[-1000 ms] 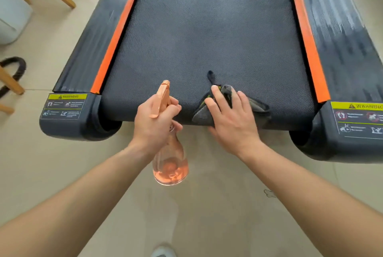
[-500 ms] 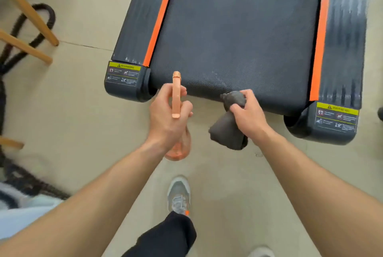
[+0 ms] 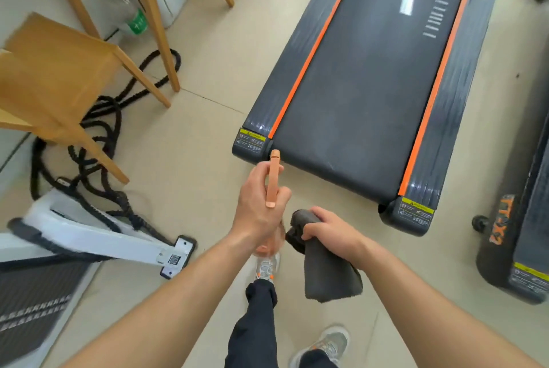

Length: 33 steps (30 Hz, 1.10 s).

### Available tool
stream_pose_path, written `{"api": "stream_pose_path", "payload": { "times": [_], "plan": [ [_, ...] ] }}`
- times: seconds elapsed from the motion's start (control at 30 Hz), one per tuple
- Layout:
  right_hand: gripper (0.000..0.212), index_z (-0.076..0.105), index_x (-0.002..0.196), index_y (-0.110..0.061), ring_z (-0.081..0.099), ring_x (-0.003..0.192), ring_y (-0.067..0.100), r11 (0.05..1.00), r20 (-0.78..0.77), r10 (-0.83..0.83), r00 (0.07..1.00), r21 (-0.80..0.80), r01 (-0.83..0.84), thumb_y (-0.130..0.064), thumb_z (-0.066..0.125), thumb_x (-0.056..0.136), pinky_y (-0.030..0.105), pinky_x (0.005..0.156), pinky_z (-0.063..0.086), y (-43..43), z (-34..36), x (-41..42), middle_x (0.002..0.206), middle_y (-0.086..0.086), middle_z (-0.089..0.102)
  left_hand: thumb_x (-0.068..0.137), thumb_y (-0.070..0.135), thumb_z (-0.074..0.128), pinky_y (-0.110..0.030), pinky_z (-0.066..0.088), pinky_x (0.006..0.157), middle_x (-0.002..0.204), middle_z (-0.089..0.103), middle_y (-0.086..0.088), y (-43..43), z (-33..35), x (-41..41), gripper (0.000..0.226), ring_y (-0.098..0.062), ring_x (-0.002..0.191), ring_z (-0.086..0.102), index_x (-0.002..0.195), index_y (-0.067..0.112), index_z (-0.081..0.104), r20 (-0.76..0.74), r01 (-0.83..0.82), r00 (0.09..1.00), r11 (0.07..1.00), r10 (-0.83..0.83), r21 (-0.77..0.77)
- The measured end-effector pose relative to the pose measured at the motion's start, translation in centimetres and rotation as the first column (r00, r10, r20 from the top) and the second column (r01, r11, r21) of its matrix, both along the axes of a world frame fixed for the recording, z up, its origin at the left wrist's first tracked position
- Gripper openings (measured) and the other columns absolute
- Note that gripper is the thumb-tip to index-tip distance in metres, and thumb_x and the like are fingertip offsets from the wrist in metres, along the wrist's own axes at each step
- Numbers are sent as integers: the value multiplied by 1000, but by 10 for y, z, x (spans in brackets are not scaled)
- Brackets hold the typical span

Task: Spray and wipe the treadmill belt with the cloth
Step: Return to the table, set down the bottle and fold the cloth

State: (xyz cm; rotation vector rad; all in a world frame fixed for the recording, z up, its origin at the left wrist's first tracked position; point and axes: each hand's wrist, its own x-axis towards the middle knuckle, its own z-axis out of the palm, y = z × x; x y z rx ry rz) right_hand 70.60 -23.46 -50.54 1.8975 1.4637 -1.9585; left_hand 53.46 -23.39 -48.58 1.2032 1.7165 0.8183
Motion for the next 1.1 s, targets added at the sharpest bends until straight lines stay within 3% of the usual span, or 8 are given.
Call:
{"api": "stream_pose_path", "payload": {
  "times": [0.2, 0.3, 0.47, 0.6, 0.73, 0.97, 1.03, 1.1],
  "plan": [
    [28, 60, 113, -34, 59, 95, 11, 984, 71, 169, 983, 51, -173, -33, 68, 86, 28, 76, 45, 5, 85, -34, 107, -4, 65, 80, 20, 59, -39, 55, 85, 104, 67, 2, 5, 84, -36, 25, -26, 91, 70, 103, 29, 59, 39, -118, 993, 989, 115, 91],
    [29, 58, 114, -35, 58, 99, 15, 960, 133, 227, 965, 134, -245, -36, 67, 87, 26, 72, 41, 28, 128, -58, 110, -5, 64, 84, 21, 59, -41, 58, 80, 100, 68, 2, 28, 121, -60, 20, -29, 89, 71, 100, 32, 58, 66, -185, 982, 976, 179, 112],
    [31, 57, 119, -35, 59, 101, 15, 938, 121, 203, 972, 262, -228, -38, 65, 90, 28, 74, 43, 88, 197, -102, 113, -5, 64, 95, 11, 63, -40, 60, 83, 112, 67, 5, 87, 164, -98, 27, -25, 94, 72, 103, 36, 56, 29, -200, 980, 964, 198, 177],
    [34, 55, 127, -33, 57, 99, 17, 917, 93, 203, 975, 332, -223, -37, 63, 94, 28, 74, 40, 140, 237, -131, 112, -5, 62, 96, 10, 65, -44, 61, 87, 108, 63, 12, 135, 191, -117, 22, -26, 95, 71, 111, 25, 58, -1, -180, 983, 958, 185, 224],
    [42, 54, 132, -38, 58, 107, 20, 896, 92, 203, 975, 384, -223, -36, 64, 91, 33, 86, 43, 185, 256, -153, 117, -4, 64, 95, 8, 65, -45, 60, 90, 107, 61, 11, 173, 212, -129, 22, -25, 101, 68, 111, 22, 59, 3, -178, 983, 952, 183, 249],
    [48, 52, 136, -41, 57, 107, 15, 877, 47, 301, 952, 377, -296, -34, 66, 91, 29, 86, 40, 270, 263, -185, 121, -8, 64, 96, 8, 62, -24, 47, 99, 122, 64, 5, 231, 229, -165, 34, -4, 113, 60, 118, 33, 56, 16, -222, 974, 939, 226, 261],
    [50, 50, 139, -39, 55, 108, 15, 862, 27, 354, 935, 378, -337, -31, 66, 92, 28, 88, 39, 298, 268, -198, 123, -7, 62, 96, 17, 62, -19, 44, 98, 127, 66, 6, 250, 235, -179, 35, -4, 116, 61, 122, 39, 53, 13, -242, 969, 932, 247, 268],
    [55, 46, 143, -36, 53, 112, 16, 842, 21, 407, 913, 378, -384, -26, 66, 94, 27, 93, 36, 327, 274, -214, 129, -5, 59, 92, 31, 60, -26, 51, 94, 119, 70, 6, 269, 242, -195, 31, -6, 109, 65, 120, 43, 55, -24, -273, 956, 918, 291, 288]
  ]
}}
